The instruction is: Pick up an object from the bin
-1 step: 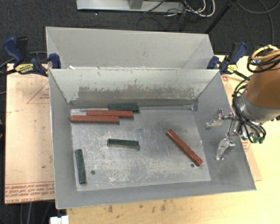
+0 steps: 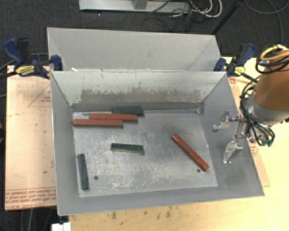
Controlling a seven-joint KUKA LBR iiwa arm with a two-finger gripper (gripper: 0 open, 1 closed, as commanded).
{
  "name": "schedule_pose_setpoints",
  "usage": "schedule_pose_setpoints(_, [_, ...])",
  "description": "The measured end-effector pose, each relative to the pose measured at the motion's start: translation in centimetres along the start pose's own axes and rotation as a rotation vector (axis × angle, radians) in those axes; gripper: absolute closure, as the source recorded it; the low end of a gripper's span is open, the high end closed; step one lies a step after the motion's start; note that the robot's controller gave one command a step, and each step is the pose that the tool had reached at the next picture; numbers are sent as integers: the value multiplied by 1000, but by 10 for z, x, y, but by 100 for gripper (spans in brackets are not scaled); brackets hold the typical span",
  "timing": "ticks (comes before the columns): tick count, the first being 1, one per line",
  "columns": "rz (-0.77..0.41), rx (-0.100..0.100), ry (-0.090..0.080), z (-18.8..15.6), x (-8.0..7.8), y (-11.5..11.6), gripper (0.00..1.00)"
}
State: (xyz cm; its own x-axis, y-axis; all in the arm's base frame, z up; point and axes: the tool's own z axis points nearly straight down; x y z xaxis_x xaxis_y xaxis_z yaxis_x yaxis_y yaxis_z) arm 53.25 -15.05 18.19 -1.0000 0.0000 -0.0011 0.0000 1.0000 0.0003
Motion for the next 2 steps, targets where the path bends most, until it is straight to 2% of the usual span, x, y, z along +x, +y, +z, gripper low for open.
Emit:
schedule_pose_setpoints(1, [12, 2, -8, 46, 4, 13, 0])
schedule_pose_setpoints(2, [-21, 0, 9, 106, -14, 29, 100])
